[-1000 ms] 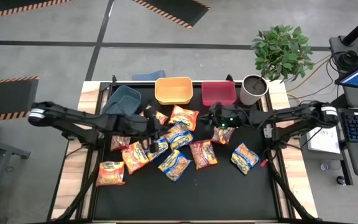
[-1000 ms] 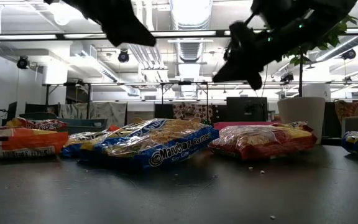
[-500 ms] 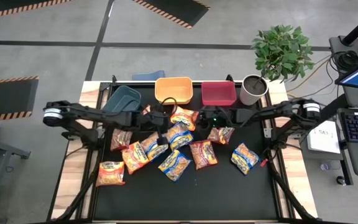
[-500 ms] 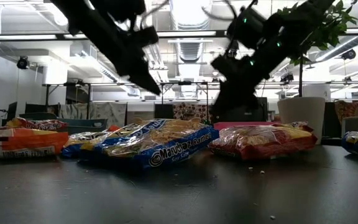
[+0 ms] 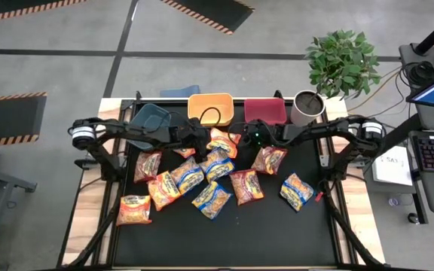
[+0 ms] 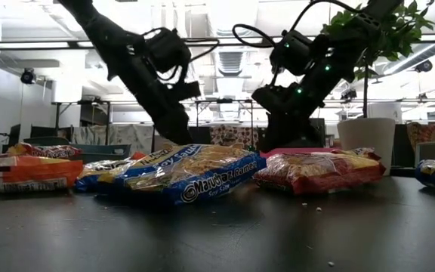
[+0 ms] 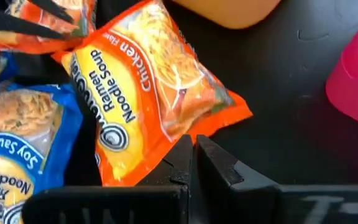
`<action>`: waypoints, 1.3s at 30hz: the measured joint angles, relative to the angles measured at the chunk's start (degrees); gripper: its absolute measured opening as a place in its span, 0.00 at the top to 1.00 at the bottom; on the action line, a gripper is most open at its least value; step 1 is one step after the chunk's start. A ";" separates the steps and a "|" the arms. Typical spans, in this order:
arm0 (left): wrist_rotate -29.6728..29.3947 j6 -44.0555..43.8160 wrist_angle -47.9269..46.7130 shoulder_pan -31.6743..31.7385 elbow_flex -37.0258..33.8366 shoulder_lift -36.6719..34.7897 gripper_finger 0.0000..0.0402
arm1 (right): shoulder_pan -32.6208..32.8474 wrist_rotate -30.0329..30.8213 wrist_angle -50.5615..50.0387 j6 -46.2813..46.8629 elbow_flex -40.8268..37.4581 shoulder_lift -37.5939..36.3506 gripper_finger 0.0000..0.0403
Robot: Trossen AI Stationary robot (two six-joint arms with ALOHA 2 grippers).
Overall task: Sort Maruchan noodles
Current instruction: Put the orange noodle pack into the red bin
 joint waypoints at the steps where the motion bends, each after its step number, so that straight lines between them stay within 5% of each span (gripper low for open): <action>1: 0.03 0.00 0.15 0.20 -0.01 0.41 0.89 | -0.08 -0.19 -0.28 0.18 0.04 -0.10 0.97; 14: 0.02 -0.24 0.88 0.34 -0.13 3.40 0.89 | -0.61 -5.96 -1.20 8.87 0.22 -0.20 0.94; 30: -0.15 -1.78 2.37 0.34 -0.17 7.92 0.89 | -1.08 -4.36 -0.47 13.29 0.16 0.30 0.36; 39: -0.31 -1.77 3.11 0.34 -0.20 8.22 0.89 | -1.09 -5.43 10.19 11.69 0.04 8.56 0.22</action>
